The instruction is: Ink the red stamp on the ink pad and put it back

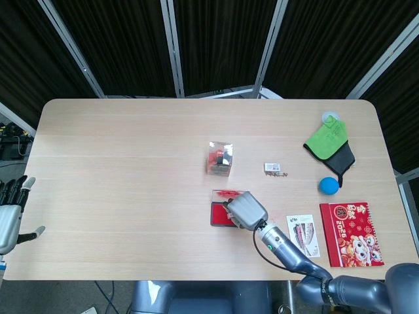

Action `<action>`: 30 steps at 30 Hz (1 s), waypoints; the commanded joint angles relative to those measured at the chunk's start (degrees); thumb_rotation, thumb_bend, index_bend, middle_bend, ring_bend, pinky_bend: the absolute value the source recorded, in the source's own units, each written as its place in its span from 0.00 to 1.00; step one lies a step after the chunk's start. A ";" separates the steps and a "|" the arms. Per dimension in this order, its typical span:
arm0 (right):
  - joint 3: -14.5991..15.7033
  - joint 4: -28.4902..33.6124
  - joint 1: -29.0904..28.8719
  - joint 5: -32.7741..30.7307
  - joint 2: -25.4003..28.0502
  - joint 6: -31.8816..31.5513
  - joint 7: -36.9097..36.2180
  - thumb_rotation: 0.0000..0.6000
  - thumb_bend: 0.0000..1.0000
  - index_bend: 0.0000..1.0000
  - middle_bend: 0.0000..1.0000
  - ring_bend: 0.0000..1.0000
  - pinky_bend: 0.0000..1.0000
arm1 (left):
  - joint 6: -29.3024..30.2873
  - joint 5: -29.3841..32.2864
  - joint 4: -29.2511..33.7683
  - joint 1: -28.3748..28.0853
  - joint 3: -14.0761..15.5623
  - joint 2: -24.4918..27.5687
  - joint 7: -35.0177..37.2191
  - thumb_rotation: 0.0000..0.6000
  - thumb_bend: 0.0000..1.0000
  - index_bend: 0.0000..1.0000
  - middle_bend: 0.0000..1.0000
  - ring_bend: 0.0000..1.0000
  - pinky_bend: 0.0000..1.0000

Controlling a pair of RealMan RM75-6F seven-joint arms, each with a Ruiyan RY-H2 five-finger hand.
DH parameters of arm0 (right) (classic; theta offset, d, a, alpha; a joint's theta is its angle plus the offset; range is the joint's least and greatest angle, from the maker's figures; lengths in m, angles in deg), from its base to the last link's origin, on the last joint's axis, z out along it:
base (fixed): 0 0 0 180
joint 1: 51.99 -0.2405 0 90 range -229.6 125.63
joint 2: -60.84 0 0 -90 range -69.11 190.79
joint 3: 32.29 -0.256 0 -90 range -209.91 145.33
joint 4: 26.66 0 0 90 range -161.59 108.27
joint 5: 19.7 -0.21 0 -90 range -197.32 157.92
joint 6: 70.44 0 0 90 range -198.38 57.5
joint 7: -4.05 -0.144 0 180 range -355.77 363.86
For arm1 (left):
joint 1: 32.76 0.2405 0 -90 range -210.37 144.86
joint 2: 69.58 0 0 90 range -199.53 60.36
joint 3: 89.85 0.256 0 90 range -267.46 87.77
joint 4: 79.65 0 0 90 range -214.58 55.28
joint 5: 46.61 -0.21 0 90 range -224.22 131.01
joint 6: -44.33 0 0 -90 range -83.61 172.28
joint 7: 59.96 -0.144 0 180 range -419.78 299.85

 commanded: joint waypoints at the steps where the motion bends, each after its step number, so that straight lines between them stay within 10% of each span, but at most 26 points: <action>1: 0.00 4.47 1.59 1.89 5.72 -2.74 -3.68 1.00 0.44 0.54 0.59 0.97 1.00 | 0.05 -0.20 0.17 0.04 0.09 0.11 0.05 1.00 0.00 0.00 0.00 0.00 0.00; 30: 6.16 -11.77 6.65 6.45 3.05 -4.20 -16.01 1.00 0.44 0.52 0.59 0.97 1.00 | -0.06 -0.29 0.88 -0.06 0.50 -0.31 -1.72 1.00 0.00 0.00 0.00 0.00 0.00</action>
